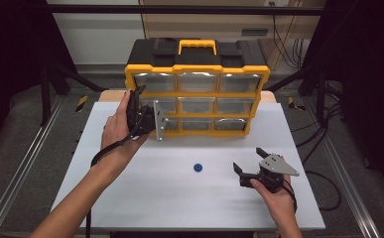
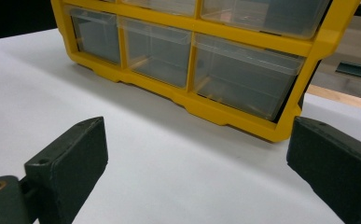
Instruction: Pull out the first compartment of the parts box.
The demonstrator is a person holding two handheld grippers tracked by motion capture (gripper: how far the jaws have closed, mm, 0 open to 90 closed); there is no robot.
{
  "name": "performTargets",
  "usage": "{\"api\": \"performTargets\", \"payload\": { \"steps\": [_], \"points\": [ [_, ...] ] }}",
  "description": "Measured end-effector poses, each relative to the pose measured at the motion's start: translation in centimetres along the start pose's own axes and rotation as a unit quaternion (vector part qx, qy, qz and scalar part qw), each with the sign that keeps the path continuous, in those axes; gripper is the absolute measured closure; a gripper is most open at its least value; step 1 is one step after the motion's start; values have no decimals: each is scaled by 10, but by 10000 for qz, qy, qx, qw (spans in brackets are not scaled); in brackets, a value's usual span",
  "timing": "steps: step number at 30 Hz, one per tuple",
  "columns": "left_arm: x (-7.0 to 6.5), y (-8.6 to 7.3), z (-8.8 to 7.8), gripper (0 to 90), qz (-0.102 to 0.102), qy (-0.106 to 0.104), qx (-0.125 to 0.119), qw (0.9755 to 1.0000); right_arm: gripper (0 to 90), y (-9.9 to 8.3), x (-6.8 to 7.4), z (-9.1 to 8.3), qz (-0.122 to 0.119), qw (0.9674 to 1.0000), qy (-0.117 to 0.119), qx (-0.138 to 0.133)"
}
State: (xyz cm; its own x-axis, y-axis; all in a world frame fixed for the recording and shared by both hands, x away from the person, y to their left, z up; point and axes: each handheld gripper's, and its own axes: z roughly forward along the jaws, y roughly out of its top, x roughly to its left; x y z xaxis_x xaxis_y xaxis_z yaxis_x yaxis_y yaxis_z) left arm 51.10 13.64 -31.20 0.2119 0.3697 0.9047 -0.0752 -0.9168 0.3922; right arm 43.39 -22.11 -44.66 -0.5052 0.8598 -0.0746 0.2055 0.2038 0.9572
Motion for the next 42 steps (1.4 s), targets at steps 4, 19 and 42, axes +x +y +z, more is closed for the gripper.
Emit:
{"api": "performTargets", "payload": {
  "steps": [4, 19, 42],
  "points": [
    [-1, -1, 2, 217, 47, 35, -5, 10000, 56, 0, 0, 0, 7, 10000, 11, 14],
    [-1, -6, 3, 229, 262, 389, 34, 9989, 56, 0, 0, 0, 11, 10000, -10, -3],
    [1, -7, 8, 445, 940, 1096, 56, 9895, 57, 2, 0, 0, 28, 10000, 17, -34]
  ]
}}
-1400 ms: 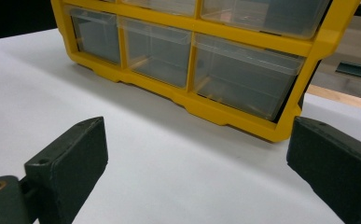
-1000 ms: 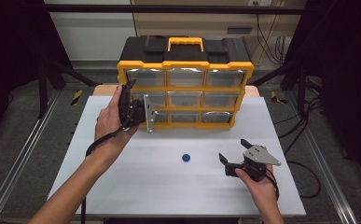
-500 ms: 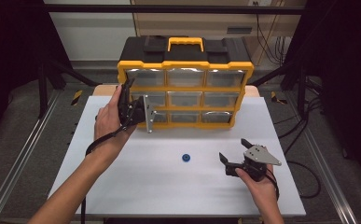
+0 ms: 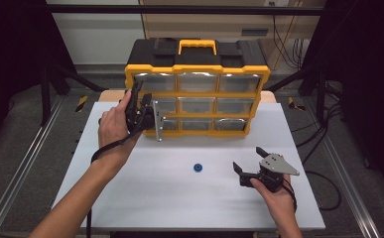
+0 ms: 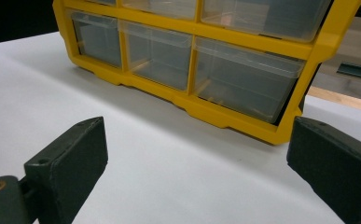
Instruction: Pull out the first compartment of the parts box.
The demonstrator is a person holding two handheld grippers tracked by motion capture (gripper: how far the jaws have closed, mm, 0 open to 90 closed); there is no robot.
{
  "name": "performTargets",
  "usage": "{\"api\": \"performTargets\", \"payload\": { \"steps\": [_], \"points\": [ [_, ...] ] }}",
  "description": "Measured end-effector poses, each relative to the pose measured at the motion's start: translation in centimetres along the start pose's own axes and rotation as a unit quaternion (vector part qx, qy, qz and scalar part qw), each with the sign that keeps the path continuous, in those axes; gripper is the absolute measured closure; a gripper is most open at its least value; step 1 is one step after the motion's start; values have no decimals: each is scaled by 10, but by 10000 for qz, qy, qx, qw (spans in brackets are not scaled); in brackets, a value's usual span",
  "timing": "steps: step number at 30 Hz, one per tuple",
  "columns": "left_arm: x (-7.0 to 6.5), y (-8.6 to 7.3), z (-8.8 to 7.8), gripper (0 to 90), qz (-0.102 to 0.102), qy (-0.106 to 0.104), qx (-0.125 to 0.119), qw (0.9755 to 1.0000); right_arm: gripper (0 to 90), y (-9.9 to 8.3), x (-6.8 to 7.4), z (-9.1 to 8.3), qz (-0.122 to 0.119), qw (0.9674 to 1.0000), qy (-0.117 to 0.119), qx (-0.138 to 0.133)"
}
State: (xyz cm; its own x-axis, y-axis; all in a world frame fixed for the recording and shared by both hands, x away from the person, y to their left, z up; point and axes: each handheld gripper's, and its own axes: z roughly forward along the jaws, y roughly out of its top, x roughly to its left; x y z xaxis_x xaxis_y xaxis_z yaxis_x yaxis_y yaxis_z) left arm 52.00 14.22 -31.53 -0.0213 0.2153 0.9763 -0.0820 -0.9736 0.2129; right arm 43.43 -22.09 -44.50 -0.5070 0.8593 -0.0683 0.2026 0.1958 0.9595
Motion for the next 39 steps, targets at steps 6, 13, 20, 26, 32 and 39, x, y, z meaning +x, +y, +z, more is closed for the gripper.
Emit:
{"api": "performTargets", "payload": {
  "steps": [6, 13, 20, 26, 32, 39],
  "points": [
    [1, 2, 8, 465, 272, 78, 32, 9996, 57, 0, -1, 0, -1, 10000, -9, 3],
    [0, 0, 11, 512, 417, 120, 25, 9991, 57, 0, -2, 0, 12, 10000, -15, 12],
    [1, 2, 15, 542, 464, 110, -11, 9989, 57, 0, -1, -1, 13, 10000, -5, 23],
    [2, 6, 19, 566, 460, 167, -69, 9988, 60, 0, -1, 0, 12, 10000, 9, 36],
    [0, 4, 22, 583, 540, 164, -23, 9984, 60, 0, -1, 0, 10, 10000, 24, 37],
    [-1, 3, 25, 587, 509, 204, -7, 9985, 60, 0, -2, 0, 14, 10000, 19, 37]
  ]
}}
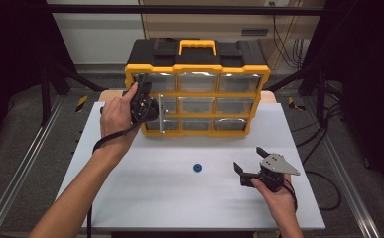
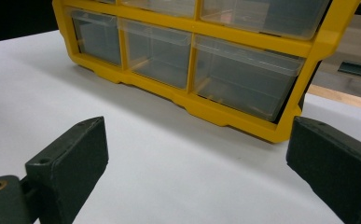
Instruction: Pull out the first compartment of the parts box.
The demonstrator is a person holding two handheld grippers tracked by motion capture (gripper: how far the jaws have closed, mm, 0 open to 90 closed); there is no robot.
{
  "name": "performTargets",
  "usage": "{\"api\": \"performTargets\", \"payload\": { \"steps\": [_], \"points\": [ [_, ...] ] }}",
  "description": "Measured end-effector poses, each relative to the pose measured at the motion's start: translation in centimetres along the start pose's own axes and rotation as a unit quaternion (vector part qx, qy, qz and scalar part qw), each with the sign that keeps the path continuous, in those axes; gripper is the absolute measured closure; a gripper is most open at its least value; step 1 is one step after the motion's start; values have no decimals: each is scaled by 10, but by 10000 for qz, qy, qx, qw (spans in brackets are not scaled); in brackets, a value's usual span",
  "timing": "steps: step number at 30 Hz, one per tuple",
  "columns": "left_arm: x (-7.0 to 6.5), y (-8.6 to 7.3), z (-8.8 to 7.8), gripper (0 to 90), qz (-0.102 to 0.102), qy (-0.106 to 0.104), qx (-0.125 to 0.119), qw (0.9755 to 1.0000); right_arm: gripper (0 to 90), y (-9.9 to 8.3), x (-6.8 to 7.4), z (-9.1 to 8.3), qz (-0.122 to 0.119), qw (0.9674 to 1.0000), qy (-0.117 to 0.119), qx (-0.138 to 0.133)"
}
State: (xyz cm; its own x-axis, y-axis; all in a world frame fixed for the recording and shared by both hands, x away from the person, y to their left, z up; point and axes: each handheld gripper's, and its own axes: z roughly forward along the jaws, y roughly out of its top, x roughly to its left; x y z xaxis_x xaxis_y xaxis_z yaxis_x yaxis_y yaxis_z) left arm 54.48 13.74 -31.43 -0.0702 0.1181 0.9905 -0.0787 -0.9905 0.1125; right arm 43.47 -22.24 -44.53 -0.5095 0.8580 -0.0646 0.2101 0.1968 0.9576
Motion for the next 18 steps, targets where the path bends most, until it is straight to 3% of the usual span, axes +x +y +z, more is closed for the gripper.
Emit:
{"api": "performTargets", "payload": {
  "steps": [18],
  "points": [
    [-4, 2, 2, 610, 76, 174, 45, 9998, 60, 0, 0, 0, -11, 10000, -11, -3]
  ]
}}
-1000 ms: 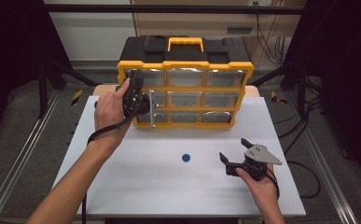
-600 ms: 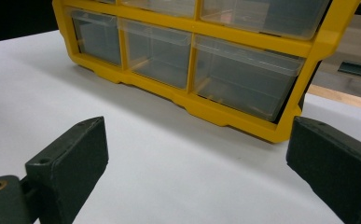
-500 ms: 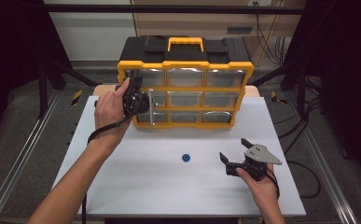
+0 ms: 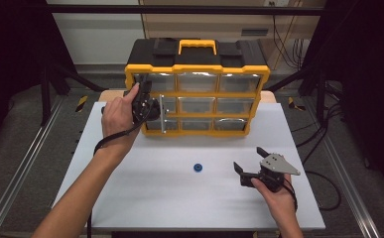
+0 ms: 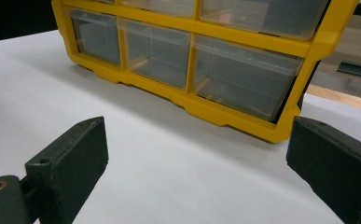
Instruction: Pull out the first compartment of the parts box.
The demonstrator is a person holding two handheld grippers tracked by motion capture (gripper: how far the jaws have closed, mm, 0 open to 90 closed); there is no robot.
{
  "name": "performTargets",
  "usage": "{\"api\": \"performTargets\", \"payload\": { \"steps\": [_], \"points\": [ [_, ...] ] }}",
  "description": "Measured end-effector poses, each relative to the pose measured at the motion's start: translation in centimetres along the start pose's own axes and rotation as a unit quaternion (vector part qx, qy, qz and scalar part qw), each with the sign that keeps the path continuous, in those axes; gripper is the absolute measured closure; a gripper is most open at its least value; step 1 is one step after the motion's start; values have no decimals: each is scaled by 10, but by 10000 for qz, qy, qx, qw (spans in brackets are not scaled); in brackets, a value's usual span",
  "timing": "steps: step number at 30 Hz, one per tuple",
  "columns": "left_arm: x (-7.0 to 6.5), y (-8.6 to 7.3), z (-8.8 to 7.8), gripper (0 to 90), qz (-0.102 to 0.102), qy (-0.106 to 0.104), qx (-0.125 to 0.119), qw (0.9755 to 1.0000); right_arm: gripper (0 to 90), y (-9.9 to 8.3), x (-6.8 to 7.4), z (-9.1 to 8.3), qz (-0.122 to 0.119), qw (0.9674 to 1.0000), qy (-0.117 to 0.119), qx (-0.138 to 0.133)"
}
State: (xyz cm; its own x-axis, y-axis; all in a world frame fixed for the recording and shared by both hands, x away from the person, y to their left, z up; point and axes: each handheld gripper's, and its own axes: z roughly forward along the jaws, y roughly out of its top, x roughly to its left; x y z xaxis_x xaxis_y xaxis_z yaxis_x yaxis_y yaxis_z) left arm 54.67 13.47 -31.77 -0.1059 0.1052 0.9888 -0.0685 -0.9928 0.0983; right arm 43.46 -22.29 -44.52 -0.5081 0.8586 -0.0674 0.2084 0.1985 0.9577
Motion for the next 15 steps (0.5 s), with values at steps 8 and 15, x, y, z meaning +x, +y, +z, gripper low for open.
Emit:
{"api": "performTargets", "payload": {
  "steps": [8, 15],
  "points": [
    [-3, 0, 0, 621, 9, 117, 1, 9999, 60, 0, -1, 0, -7, 10000, -2, -2],
    [-5, -1, 2, 629, -3, 239, -103, 9997, 60, 0, -1, 0, -7, 10000, -16, 19]
  ]
}}
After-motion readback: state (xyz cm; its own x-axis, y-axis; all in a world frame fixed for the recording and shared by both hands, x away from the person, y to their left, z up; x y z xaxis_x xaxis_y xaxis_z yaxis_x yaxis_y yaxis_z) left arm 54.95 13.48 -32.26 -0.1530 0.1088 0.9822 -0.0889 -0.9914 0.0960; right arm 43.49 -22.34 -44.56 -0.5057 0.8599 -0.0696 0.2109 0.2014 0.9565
